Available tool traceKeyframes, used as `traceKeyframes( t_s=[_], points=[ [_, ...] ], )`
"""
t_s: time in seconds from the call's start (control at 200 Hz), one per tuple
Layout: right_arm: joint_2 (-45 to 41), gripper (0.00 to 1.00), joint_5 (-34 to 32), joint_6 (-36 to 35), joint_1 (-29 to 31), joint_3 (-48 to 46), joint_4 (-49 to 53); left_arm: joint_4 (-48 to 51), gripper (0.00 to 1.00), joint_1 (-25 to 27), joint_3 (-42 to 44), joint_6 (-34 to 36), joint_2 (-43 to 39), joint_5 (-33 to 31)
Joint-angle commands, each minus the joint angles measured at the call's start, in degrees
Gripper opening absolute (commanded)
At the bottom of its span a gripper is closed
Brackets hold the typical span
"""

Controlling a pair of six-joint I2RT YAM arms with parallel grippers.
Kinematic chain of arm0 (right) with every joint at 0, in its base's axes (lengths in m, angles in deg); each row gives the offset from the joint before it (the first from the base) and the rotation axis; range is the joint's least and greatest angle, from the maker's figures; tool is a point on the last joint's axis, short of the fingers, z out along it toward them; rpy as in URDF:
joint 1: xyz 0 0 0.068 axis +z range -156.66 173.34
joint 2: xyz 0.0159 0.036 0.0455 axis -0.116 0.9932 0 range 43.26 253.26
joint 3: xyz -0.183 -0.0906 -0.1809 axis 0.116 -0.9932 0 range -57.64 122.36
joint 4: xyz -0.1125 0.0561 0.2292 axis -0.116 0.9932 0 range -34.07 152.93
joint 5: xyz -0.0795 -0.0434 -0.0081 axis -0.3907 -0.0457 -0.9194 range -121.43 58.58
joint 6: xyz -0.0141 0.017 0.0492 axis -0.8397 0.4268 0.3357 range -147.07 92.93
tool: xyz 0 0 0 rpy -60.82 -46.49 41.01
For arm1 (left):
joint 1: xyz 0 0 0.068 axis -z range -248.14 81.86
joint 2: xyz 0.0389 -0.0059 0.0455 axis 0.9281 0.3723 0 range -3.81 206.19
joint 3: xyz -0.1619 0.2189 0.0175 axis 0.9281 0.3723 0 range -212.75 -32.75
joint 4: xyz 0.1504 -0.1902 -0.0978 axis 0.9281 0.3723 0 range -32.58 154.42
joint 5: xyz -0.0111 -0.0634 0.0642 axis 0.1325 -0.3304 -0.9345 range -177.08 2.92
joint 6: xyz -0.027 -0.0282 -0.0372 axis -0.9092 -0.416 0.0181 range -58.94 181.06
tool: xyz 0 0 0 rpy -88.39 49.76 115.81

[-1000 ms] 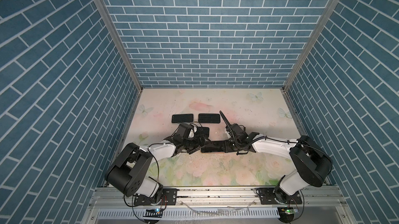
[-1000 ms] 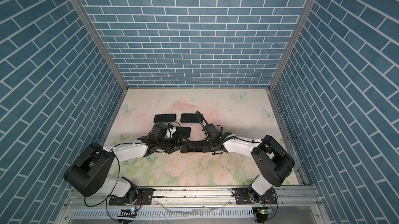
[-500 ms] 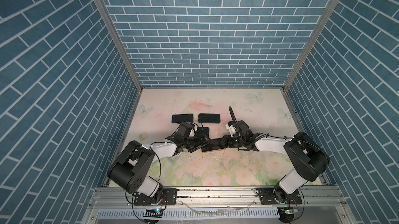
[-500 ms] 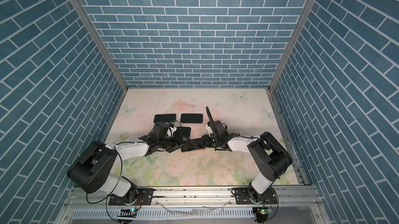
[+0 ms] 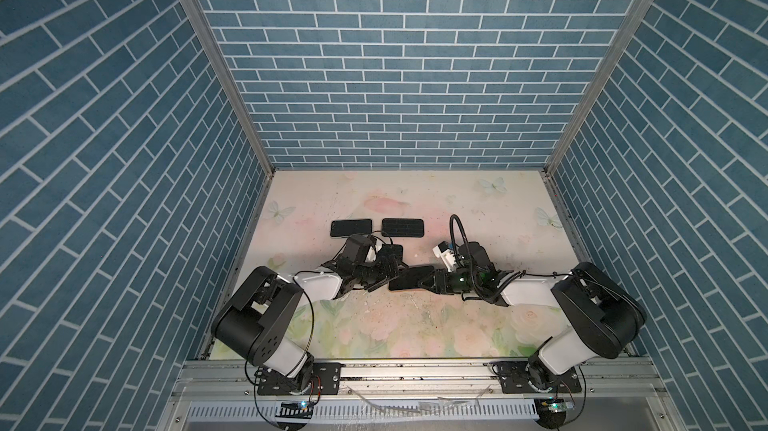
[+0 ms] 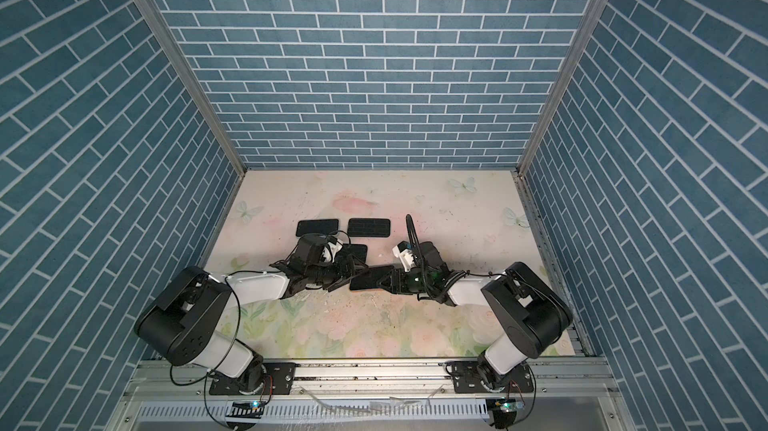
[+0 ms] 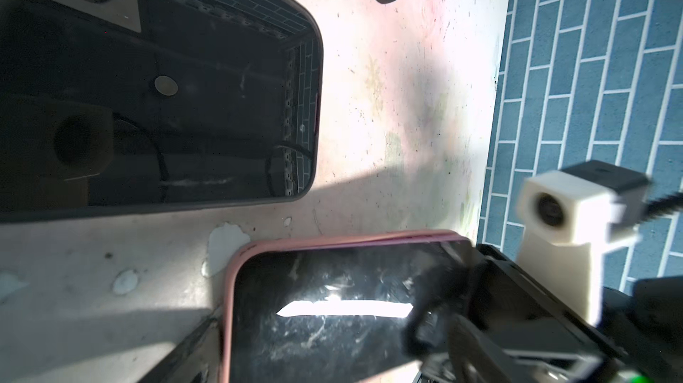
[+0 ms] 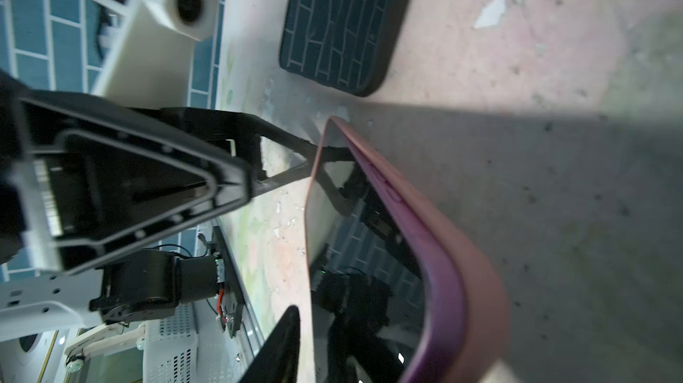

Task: Put the phone into the phone case

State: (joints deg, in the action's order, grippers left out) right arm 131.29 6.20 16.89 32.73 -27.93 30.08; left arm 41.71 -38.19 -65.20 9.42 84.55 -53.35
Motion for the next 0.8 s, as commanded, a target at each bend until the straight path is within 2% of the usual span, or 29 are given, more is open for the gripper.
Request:
traceKeyframes(
  t_s=[0.0, 0.23, 0.58, 0.68, 0.795],
  points=[
    [-4.12, 0.44, 1.70, 0.95, -0.60, -0.97, -4.04, 2.63, 0.97, 0.81, 1.01, 0.20, 1.91, -0.25],
    [-6.82, 0.33, -0.93, 1.38, -1.14, -2.82, -4.98, 2.34, 0.97, 0.81, 1.79, 0.03, 1.53, -0.43],
    [-2.00, 0.10, -1.02, 5.94, -1.15, -4.16, -12.79, 2.08, 0.97, 0.81, 2.56, 0.08, 0.76, -0.60],
    [-1.83, 0.00, -3.22, 5.36, -1.14, -3.34, -8.32, 2.07, 0.97, 0.81, 2.56, 0.13, 0.59, -0.60],
    [-3.53, 0.00, -6.60, 3.02, -1.16, -2.38, -1.50, 2.04, 0.97, 0.81, 2.57, 0.19, -0.09, -0.60]
  ],
)
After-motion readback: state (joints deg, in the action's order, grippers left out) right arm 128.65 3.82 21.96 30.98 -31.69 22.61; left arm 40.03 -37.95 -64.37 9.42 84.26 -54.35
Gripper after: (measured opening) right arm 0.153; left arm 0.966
